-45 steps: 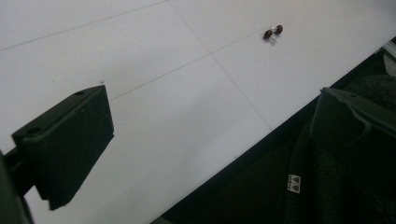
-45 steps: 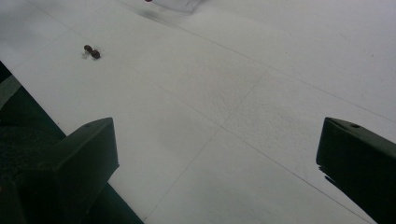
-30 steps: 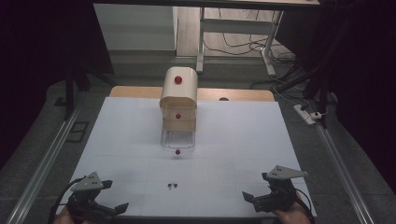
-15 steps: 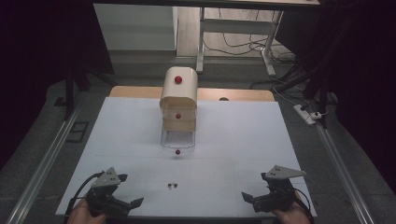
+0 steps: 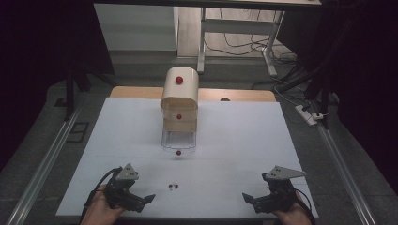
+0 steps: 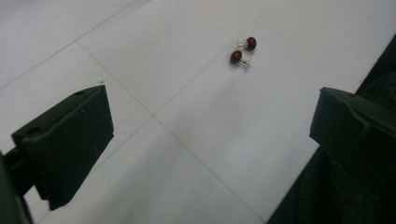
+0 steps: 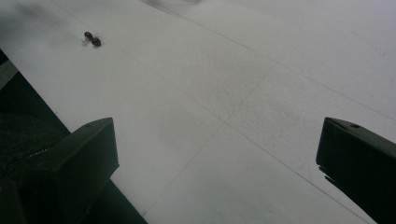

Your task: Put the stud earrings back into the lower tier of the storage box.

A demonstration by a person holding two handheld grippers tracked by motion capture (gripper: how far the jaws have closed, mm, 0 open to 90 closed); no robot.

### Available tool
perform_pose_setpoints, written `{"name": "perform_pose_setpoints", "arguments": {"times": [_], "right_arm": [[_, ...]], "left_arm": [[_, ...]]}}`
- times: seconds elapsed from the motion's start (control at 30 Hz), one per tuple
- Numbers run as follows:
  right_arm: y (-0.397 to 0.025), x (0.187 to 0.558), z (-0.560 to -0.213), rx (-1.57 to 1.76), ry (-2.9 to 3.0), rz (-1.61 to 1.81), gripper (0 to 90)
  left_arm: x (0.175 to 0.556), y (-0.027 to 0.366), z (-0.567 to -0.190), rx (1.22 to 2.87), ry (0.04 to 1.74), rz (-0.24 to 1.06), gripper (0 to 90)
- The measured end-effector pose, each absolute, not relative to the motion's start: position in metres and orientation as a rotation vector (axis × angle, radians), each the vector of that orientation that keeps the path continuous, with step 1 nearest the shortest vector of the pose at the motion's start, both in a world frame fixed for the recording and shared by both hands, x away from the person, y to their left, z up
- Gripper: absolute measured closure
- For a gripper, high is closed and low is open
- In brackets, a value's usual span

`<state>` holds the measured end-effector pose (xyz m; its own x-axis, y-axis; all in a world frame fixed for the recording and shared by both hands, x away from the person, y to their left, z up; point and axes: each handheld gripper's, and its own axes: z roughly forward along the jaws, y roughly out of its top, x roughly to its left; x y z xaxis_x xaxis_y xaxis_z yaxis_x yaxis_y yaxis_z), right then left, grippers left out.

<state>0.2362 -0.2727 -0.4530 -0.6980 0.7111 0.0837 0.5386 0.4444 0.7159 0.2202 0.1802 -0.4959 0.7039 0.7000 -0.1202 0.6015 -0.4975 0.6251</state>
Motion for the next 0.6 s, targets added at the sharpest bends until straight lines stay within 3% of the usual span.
{"name": "perform_pose_setpoints", "arguments": {"times": [0.2,0.4,0.6], "right_arm": [[-0.272,0.236,-0.453,1.081,2.476,1.082,0.0],[-0.272,0.237,-0.454,1.078,2.482,1.083,0.0],[-0.271,0.237,-0.454,1.065,2.491,1.074,0.0]], "left_arm": [[0.239,0.169,-0.513,2.303,0.987,0.092,0.0],[0.253,0.151,-0.519,2.346,0.957,0.125,0.1],[0.261,0.127,-0.524,2.410,0.815,0.163,8.9]]}}
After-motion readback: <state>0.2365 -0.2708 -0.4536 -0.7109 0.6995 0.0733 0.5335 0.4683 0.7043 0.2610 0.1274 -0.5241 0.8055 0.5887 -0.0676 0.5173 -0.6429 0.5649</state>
